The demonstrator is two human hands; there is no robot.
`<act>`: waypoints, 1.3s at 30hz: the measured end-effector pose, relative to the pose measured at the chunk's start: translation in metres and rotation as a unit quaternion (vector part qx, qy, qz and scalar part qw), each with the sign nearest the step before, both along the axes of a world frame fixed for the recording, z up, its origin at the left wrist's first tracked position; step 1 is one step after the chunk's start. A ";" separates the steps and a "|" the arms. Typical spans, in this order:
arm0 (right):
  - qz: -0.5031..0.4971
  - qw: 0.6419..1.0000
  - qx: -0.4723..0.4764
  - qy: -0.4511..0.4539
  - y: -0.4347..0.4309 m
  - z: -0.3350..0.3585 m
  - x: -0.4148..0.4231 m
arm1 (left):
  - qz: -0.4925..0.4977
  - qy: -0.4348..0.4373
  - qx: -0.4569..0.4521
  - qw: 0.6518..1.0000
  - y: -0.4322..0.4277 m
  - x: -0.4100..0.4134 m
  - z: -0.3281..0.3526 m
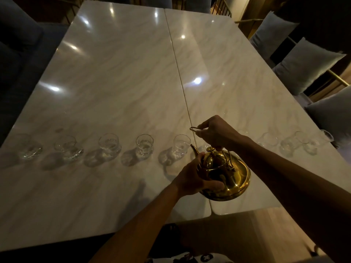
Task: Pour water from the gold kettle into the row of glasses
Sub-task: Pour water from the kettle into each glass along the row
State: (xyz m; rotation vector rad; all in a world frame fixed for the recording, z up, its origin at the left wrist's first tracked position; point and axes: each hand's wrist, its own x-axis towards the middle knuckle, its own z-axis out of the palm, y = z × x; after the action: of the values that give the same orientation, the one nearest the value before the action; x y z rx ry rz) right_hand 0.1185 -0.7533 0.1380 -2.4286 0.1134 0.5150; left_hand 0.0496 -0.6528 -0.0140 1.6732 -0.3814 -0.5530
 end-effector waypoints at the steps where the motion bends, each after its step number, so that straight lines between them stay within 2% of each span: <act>1: 0.001 1.000 0.001 -0.001 -0.001 0.001 -0.001 | 0.001 -0.001 0.003 1.000 0.000 0.000 0.001; 13: -0.023 0.998 0.042 -0.050 -0.019 -0.004 -0.017 | -0.001 -0.028 0.019 0.999 -0.006 -0.005 0.011; 20: -0.054 0.989 0.086 -0.110 -0.047 -0.011 -0.034 | -0.002 -0.051 0.064 0.997 -0.021 -0.002 0.010; 23: -0.072 0.984 0.098 -0.127 -0.062 -0.011 -0.038 | -0.016 -0.088 0.091 0.992 -0.031 0.002 0.016; 30: -0.113 0.978 0.078 -0.159 -0.098 -0.007 -0.044 | -0.055 -0.116 0.080 0.988 -0.064 0.009 0.024; 39: -0.115 0.988 0.038 -0.099 -0.123 0.004 -0.039 | -0.076 -0.079 0.023 0.994 -0.102 0.003 0.025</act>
State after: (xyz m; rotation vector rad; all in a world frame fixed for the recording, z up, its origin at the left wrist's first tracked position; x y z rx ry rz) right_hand 0.0795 -0.8763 0.1416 -2.3387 0.2794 0.1719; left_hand 0.0523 -0.7551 0.0109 1.7464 -0.6192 -0.5465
